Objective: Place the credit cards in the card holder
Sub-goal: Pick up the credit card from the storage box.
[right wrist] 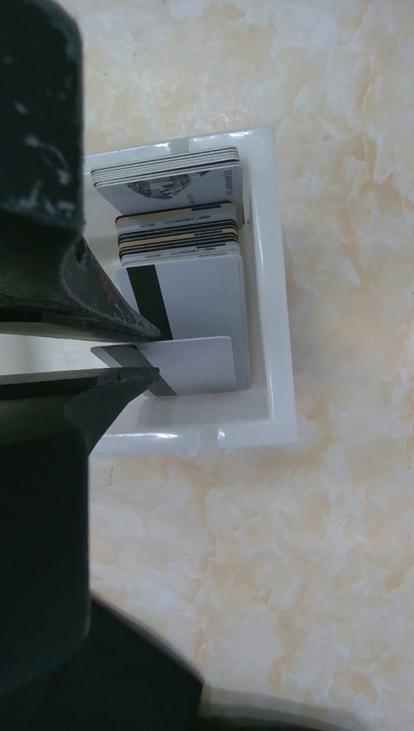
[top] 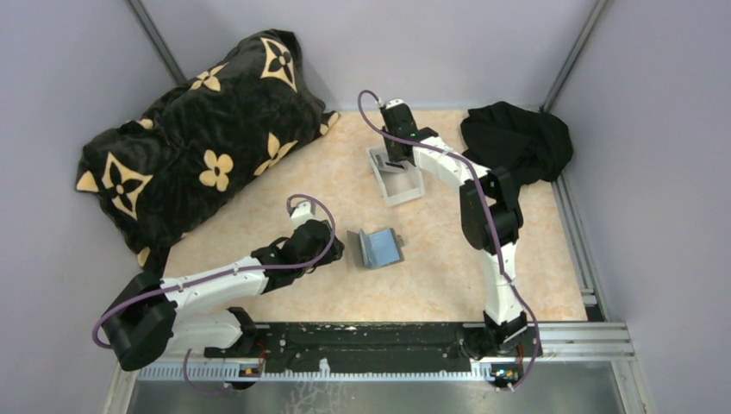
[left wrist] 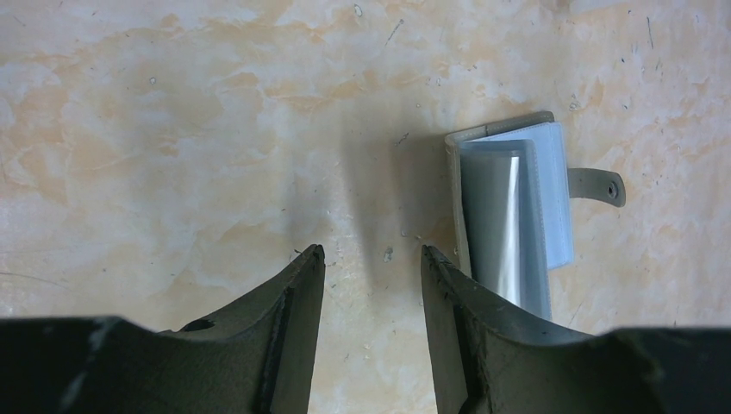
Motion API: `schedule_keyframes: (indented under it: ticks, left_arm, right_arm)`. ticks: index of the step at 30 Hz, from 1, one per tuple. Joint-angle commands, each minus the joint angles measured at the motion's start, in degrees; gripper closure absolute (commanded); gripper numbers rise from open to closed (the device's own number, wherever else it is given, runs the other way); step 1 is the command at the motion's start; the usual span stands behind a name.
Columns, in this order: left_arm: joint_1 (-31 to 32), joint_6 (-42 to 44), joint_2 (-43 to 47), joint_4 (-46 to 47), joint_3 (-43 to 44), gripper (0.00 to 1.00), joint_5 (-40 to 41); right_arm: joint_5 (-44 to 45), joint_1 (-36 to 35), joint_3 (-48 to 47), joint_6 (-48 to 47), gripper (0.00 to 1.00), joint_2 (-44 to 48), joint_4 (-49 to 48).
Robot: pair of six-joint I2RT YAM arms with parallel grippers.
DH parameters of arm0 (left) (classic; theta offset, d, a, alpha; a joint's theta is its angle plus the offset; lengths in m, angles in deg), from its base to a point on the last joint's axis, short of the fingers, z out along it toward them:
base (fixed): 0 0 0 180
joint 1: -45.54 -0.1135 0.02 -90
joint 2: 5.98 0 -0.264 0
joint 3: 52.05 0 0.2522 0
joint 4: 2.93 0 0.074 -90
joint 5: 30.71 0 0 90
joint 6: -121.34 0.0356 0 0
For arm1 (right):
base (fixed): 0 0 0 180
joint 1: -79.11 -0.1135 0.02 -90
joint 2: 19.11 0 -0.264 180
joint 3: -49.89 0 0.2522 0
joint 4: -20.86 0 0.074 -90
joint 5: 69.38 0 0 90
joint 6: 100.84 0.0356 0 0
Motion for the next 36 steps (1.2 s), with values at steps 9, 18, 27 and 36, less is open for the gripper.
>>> schedule_keyframes:
  ticks: [9,18,27,36]
  left_arm:
    - [-0.4,0.3,-0.4,1.7,0.2,0.48,-0.2]
    - [-0.6,0.4,-0.4,2.1,0.3,0.47,-0.4]
    - [-0.7,1.5,-0.4,2.4,1.4,0.46,-0.9]
    - [-1.0,8.0,1.6,7.5,3.1,0.44,-2.3]
  right_arm:
    - [0.3,1.0,0.4,-0.4,1.0,1.2,-0.9]
    - [0.5,0.9,4.7,-0.4,1.0,7.4,-4.5]
    - [-1.8,0.8,9.2,1.1,1.0,15.9,-5.3]
    - [-9.7,-1.1,18.6,4.5,1.0,28.8,-4.9]
